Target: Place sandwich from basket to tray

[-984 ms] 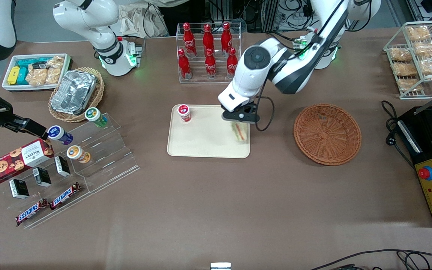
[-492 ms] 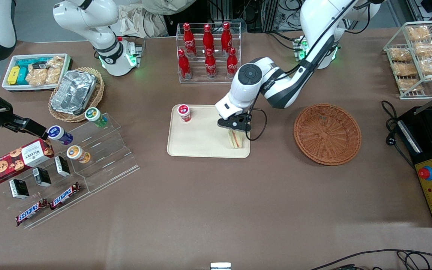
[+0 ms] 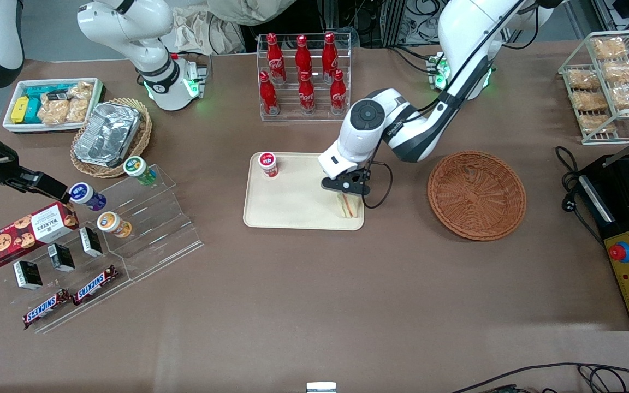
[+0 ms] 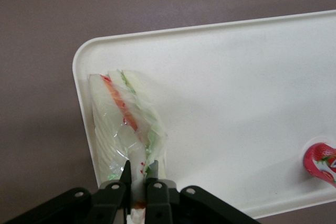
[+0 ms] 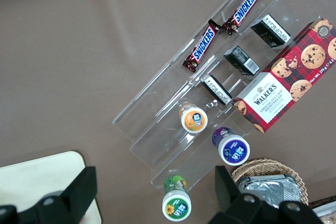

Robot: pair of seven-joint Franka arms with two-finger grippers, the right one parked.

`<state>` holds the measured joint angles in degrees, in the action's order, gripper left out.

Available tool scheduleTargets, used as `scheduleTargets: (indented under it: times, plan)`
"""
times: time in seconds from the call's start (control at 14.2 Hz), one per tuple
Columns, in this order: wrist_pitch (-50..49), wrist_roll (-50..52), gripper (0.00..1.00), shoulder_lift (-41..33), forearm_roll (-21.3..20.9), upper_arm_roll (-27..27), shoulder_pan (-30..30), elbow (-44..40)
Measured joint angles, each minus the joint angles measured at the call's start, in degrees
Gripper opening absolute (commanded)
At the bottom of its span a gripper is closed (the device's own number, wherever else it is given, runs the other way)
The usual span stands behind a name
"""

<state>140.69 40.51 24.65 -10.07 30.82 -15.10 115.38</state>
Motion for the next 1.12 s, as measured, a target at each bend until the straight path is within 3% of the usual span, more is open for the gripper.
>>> scheduleTargets:
  times: [0.49, 0.77, 1.12]
  plan:
    - [-0.8, 1.7, 1.00, -1.7, 0.0, -0.5, 0.0, -0.2]
    - [-16.7, 0.5, 0.99, -11.9, -0.1, -3.7, 0.1, -1.1]
    - [-28.6, -13.7, 0.99, -24.3, 3.4, -12.6, 0.1, -1.2]
